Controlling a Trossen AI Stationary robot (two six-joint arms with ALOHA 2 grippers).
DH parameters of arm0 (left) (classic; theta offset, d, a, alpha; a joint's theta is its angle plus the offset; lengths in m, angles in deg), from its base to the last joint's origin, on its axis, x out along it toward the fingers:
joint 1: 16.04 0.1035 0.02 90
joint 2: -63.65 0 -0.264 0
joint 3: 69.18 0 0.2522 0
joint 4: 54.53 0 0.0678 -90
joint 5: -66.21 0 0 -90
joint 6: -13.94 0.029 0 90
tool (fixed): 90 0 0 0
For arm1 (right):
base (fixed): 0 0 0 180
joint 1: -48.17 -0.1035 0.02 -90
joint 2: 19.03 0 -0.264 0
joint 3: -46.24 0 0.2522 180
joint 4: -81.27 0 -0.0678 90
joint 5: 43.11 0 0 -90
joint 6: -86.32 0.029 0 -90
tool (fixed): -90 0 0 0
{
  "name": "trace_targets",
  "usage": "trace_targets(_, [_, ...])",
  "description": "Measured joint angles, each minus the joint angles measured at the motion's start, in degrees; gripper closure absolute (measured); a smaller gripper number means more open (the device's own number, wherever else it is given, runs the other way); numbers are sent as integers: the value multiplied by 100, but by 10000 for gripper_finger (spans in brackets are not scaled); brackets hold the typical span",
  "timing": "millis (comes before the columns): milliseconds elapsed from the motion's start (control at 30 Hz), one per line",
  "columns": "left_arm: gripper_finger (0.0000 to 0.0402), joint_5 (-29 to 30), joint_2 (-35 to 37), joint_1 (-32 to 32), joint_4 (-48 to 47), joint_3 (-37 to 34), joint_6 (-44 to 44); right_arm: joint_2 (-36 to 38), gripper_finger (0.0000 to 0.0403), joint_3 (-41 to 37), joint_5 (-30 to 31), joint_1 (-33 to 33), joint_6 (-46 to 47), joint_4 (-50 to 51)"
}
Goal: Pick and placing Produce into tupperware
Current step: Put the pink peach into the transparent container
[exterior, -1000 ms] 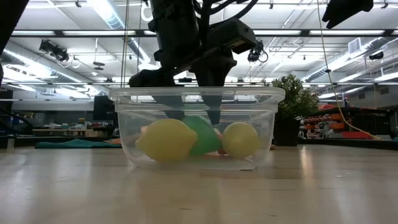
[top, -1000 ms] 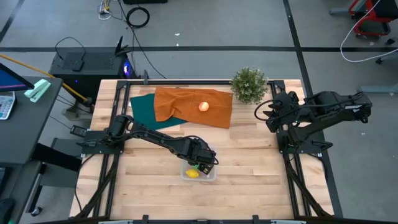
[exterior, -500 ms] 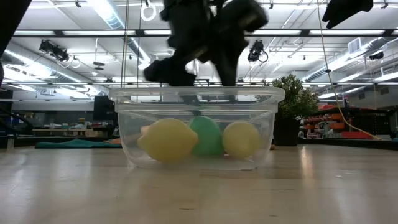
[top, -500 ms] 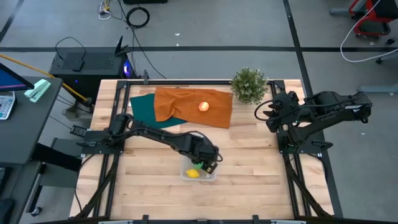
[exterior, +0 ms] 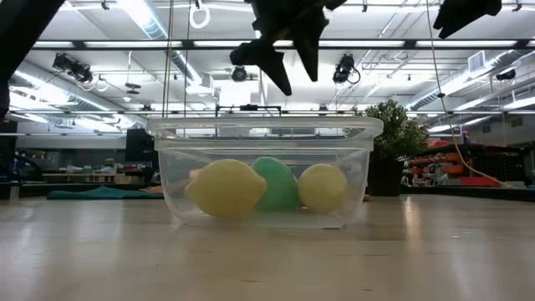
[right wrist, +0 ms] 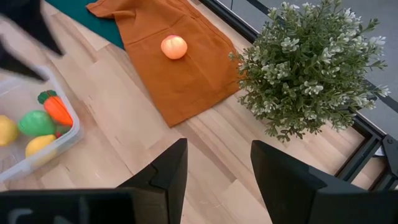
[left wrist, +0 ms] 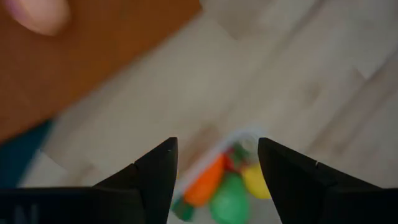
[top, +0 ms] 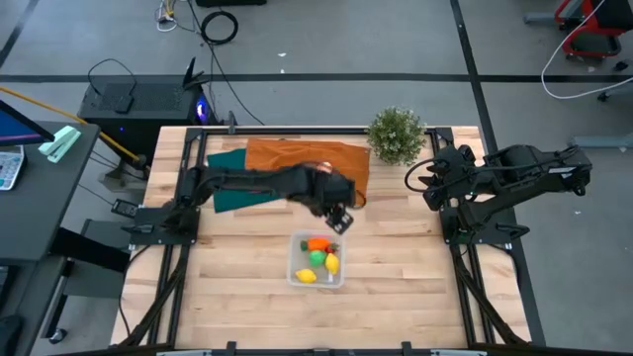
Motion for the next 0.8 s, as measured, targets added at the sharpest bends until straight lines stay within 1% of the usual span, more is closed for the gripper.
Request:
trace_targets(200, [173,-24,4,503,-223,200,673,0,257,0,0,0,41,0])
trace_targets(333, [175,-464,4,824,-313,157,1173,0,257,0,0,2,42,1])
trace_targets(567, [193,-389,0,1267,-445,124,1894,0,257,0,0,0,56,0])
trace_targets(800, [217,-388,1,1716,-599,124,2437,-12,257,0,0,0,225,-21])
